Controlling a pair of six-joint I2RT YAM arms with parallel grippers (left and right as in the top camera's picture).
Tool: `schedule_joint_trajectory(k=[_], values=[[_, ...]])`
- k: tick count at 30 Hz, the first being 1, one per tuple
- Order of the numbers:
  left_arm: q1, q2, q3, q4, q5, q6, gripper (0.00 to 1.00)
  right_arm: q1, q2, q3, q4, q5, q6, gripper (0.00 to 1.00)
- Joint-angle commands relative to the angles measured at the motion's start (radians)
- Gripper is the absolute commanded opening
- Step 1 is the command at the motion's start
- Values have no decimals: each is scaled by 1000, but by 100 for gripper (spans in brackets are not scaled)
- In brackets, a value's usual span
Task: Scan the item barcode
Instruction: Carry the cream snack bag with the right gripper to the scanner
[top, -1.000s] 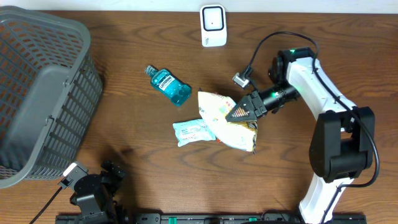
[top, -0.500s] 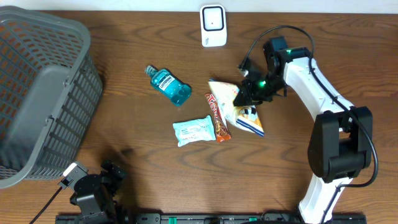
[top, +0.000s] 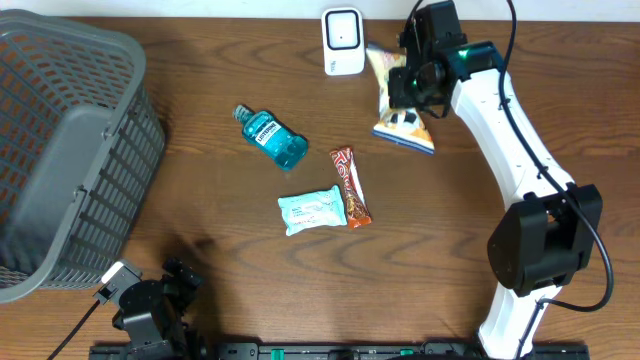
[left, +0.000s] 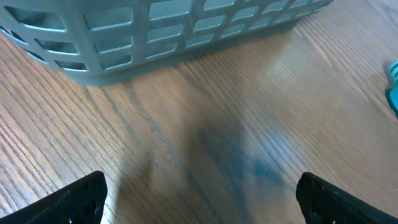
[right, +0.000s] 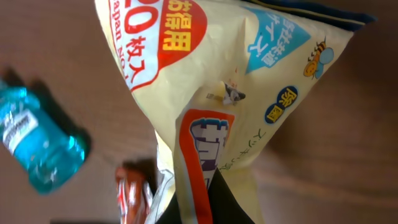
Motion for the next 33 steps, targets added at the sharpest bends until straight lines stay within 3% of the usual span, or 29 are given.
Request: schedule_joint_trajectory(k=[1, 17, 23, 33], values=[[3, -5, -8, -32, -2, 6, 98, 12, 53, 58, 48, 61, 31, 1], [3, -5, -8, -32, -2, 6, 98, 86, 468, 594, 29, 136, 40, 1], [3, -5, -8, -32, -2, 6, 98, 113, 500, 610, 81, 241, 44, 1], [3, -5, -8, -32, -2, 6, 98, 134, 500, 612, 87, 236, 56, 1]])
